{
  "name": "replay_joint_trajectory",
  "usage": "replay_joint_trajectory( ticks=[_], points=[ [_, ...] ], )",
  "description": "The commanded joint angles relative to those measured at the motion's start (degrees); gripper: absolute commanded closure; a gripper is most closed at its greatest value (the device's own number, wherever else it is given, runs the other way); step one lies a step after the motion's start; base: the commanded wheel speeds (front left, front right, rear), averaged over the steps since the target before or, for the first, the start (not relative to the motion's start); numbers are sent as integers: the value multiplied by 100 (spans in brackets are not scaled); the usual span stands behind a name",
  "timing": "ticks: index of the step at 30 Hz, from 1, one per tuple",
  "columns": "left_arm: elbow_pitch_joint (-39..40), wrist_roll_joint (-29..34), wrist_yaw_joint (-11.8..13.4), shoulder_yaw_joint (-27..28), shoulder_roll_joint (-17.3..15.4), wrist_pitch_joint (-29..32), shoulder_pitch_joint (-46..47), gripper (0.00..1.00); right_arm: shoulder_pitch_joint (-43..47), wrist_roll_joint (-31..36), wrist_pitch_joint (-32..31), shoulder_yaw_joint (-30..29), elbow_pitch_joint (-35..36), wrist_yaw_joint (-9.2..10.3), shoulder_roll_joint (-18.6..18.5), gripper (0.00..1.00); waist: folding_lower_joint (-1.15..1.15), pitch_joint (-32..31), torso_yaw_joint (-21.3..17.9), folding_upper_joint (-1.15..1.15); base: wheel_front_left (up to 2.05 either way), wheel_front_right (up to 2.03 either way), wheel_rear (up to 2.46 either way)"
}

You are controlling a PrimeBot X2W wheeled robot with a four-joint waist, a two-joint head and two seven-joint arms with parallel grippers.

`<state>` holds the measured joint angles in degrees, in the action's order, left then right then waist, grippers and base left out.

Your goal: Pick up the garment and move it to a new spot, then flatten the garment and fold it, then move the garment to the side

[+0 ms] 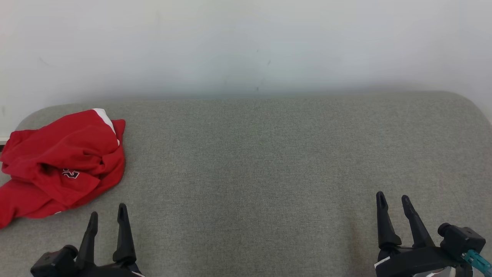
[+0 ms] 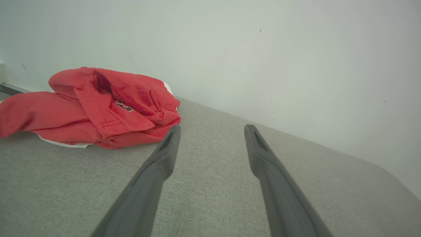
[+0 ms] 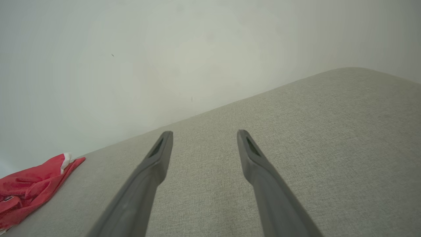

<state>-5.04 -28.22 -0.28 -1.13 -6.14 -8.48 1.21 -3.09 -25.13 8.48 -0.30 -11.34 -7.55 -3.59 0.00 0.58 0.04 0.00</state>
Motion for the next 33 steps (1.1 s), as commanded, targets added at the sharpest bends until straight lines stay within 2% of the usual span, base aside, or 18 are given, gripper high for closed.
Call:
replay_joint_trajectory(
  ticks=[1, 17, 27, 33],
  points=[
    [81, 156, 29, -4, -48, -56, -16, 0, 25, 170, 56, 4, 58, 7, -49, 0, 0, -6, 2, 0, 0, 0, 0],
    [242, 1068, 75, 6, -61, -282, -136, 0, 60, 1138, 290, 45, 101, 8, -68, 0, 0, -12, 11, 0, 0, 0, 0],
    [354, 1324, -157, 71, 28, -413, -172, 0, 102, 1591, 413, 19, 165, 9, -55, 0, 0, 28, 33, 0, 0, 0, 0],
    [379, 1394, -355, 156, 108, -473, -202, 0, 141, 1498, 472, -47, 140, 10, -13, 0, 0, 31, 47, 0, 0, 0, 0]
  ],
)
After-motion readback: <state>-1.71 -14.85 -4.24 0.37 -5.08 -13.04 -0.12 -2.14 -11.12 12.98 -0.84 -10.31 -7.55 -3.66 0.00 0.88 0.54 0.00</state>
